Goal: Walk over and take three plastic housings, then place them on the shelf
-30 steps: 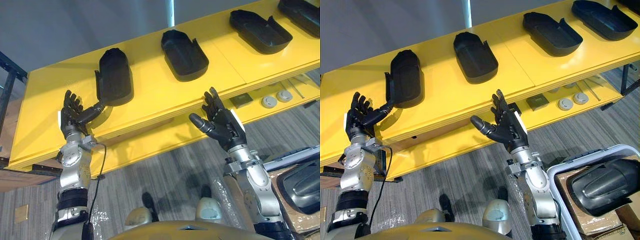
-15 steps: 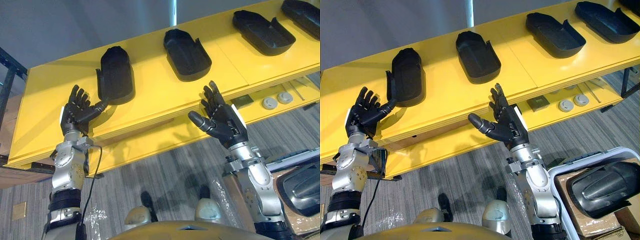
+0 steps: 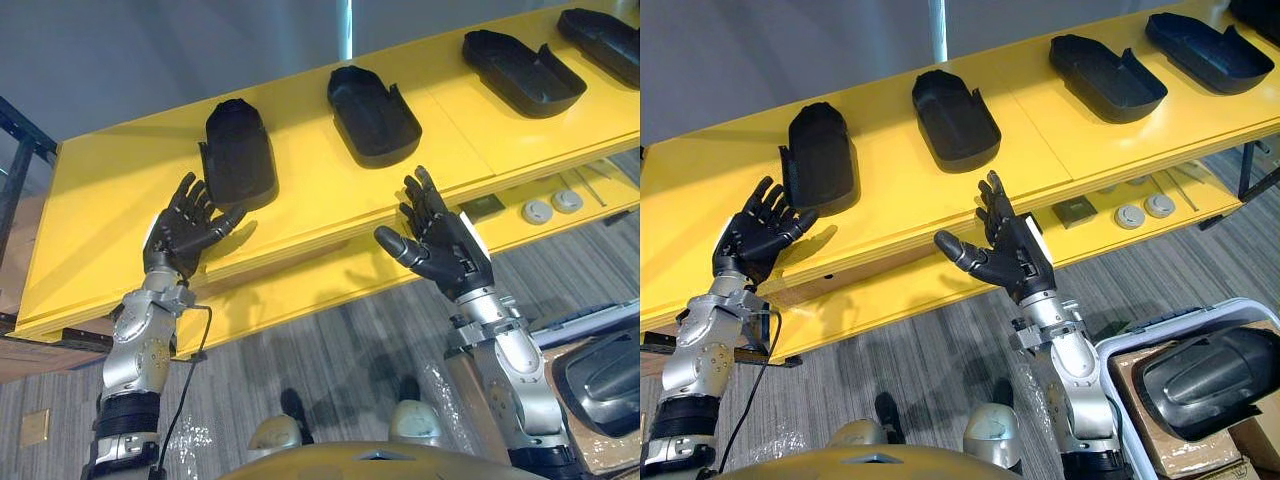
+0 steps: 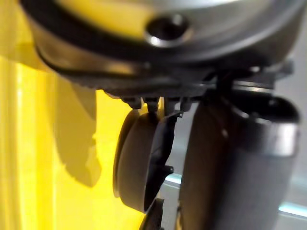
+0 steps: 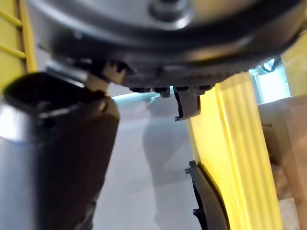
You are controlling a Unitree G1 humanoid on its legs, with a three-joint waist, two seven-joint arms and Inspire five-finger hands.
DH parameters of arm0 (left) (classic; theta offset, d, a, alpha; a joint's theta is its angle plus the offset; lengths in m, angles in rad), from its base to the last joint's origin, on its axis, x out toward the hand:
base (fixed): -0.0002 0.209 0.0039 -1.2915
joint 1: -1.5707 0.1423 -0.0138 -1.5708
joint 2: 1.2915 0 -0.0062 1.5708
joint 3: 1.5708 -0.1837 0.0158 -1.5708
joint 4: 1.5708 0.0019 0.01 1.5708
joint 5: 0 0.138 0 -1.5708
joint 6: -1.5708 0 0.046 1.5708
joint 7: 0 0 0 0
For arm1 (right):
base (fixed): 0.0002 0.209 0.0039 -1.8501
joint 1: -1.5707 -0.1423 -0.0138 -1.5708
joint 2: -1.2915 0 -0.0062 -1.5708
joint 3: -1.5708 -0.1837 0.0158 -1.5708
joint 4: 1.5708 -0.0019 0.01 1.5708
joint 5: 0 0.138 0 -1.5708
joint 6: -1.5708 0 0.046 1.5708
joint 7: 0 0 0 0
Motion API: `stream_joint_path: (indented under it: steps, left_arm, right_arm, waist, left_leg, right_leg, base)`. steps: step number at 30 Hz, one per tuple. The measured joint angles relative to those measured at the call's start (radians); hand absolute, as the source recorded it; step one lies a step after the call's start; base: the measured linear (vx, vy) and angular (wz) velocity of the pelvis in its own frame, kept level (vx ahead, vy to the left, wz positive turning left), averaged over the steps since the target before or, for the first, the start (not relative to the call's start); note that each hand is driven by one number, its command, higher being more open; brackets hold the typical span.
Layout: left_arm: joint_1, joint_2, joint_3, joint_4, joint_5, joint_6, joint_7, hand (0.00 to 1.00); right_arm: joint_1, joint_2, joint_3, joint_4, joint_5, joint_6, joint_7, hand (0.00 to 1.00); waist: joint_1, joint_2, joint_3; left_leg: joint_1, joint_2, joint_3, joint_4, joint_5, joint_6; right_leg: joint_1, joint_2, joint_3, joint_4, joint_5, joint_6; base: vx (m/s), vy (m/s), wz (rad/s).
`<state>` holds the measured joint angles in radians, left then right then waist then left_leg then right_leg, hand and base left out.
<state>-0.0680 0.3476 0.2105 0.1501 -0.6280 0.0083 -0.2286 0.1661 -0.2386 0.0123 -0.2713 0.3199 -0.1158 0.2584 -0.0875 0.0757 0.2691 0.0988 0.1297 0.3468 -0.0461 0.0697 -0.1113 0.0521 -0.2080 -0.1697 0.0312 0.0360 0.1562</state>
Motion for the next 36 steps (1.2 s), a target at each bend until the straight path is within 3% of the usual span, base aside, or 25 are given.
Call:
stream_joint_path:
  steps: [13, 15, 22, 24, 26, 33, 36]
  left_arm:
    - [0.028, 0.0, -0.02, -0.002, 0.004, 0.023, 0.013, 1.0]
    - [0.028, -0.007, -0.024, -0.002, 0.022, 0.02, 0.07, 1.0]
    - [0.039, -0.071, 0.022, 0.0, 0.252, -0.023, 0.405, 1.0]
    - [0.056, -0.105, 0.062, -0.041, 0.286, -0.037, 0.477, 1.0]
    - [0.127, -0.168, 0.091, -0.195, 0.291, -0.067, 0.549, 1.0]
    - [0.309, -0.323, 0.054, -0.619, 0.324, -0.219, 0.552, 1.0]
    - [0.363, -0.359, -0.012, -0.701, 0.324, -0.271, 0.438, 1.0]
  right_arm:
    - [0.02, 0.0, 0.001, 0.0, 0.0, 0.0, 0.0, 1.0]
    - [0.021, 0.0, 0.003, 0.0, 0.0, 0.0, 0.0, 1.0]
    - [0.075, 0.002, 0.024, 0.0, 0.0, 0.0, -0.005, 1.0]
    - [0.091, 0.007, 0.037, -0.001, 0.0, 0.0, -0.009, 1.0]
    - [0.1, 0.027, 0.041, -0.001, -0.001, -0.009, -0.033, 1.0]
    - [0.1, 0.098, 0.046, -0.032, -0.048, -0.069, -0.11, 1.0]
    - [0.101, 0.118, 0.044, -0.04, -0.109, -0.072, -0.202, 1.0]
  waist:
    - [-0.002, -0.002, -0.05]
    - [-0.004, -0.004, -0.053]
    - [-0.024, -0.005, -0.069]
    - [-0.023, -0.009, -0.071]
    - [-0.017, -0.009, -0.072]
    - [0.011, 0.0, -0.08]
    - [0.029, 0.012, -0.096]
  left_leg:
    - [0.014, -0.004, 0.003, -0.014, 0.002, 0.001]
    - [0.017, -0.004, 0.003, -0.014, 0.002, 0.001]
    - [0.024, -0.002, 0.005, -0.029, 0.004, -0.002]
    - [0.022, 0.002, 0.005, -0.029, 0.004, -0.003]
    - [0.02, 0.003, 0.003, -0.03, 0.004, -0.003]
    - [0.027, 0.003, -0.014, -0.031, 0.004, -0.004]
    - [0.033, 0.004, -0.015, -0.037, 0.004, -0.005]
  right_leg:
    - [0.011, 0.0, 0.004, -0.017, 0.006, 0.002]
    - [0.015, 0.0, 0.003, -0.017, 0.006, 0.002]
    - [0.019, 0.007, 0.004, -0.026, 0.007, 0.002]
    - [0.019, 0.011, 0.004, -0.032, 0.009, -0.001]
    - [0.019, 0.013, 0.0, -0.033, 0.009, -0.002]
    - [0.043, 0.011, -0.023, -0.035, 0.005, -0.005]
    - [0.052, 0.011, -0.032, -0.037, 0.003, -0.006]
  base:
    - [0.0, 0.002, -0.02]
    - [0.0, 0.0, 0.0]
    - [0.0, 0.0, 0.0]
    - [0.0, 0.0, 0.0]
    - [0.04, -0.006, 0.04]
    - [0.01, 0.003, 0.1]
    - [-0.02, 0.002, 0.04]
